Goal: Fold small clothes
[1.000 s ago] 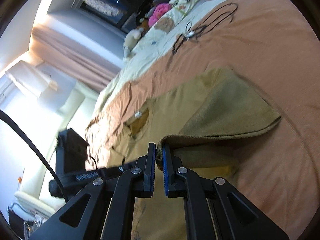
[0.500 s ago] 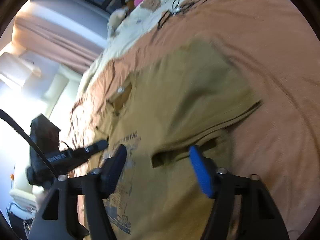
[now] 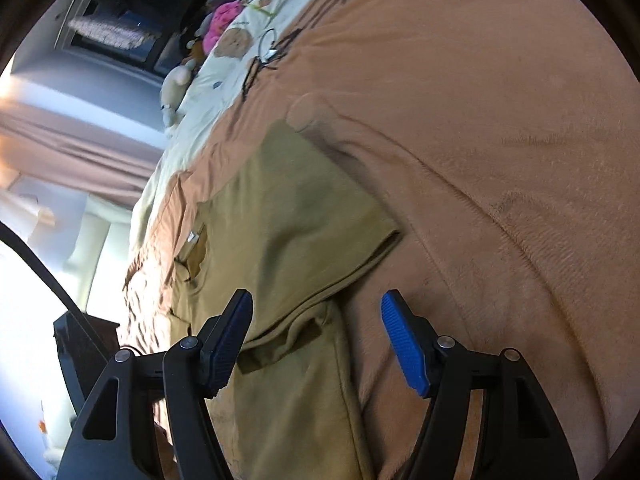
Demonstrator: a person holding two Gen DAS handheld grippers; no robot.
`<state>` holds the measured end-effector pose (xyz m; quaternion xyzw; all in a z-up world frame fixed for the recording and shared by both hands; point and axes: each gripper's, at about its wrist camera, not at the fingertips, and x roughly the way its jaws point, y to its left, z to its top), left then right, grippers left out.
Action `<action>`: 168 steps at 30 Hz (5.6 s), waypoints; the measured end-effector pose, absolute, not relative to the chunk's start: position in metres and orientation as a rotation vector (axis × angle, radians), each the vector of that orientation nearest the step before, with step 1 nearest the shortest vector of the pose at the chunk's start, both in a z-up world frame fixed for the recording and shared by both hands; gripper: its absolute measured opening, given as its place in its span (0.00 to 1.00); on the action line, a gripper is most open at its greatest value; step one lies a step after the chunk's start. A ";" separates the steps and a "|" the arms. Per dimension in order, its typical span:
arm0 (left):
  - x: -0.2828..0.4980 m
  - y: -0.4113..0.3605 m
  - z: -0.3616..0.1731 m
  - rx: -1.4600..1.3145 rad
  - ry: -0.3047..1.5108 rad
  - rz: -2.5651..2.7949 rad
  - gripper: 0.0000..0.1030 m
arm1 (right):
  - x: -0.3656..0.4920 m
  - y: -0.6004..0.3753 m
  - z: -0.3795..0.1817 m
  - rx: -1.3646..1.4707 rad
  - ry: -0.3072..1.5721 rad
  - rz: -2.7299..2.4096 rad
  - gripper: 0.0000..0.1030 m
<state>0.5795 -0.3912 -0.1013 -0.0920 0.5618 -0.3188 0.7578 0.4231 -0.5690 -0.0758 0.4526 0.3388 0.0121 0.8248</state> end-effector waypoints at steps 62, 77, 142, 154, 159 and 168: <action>0.609 -0.223 -0.115 -0.397 1.221 -0.475 0.28 | 0.564 -0.418 -0.034 0.618 0.726 0.271 0.69; 0.633 -0.270 -0.113 -0.269 1.189 -0.465 0.37 | 0.544 -0.480 -0.043 0.524 0.782 -0.013 0.57; 0.642 -0.295 -0.090 -0.099 1.117 -0.391 0.43 | 0.572 -0.461 -0.038 0.132 1.013 -0.009 0.40; 0.601 -0.237 -0.062 -0.104 1.119 -0.332 0.43 | 0.527 -0.456 -0.053 0.116 1.103 -0.057 0.40; 0.581 -0.211 -0.043 -0.099 1.089 -0.312 0.44 | 0.511 -0.456 -0.048 0.129 1.126 -0.123 0.41; 0.534 -0.158 0.003 -0.115 1.021 -0.300 0.52 | 0.460 -0.440 -0.008 0.209 1.050 -0.085 0.41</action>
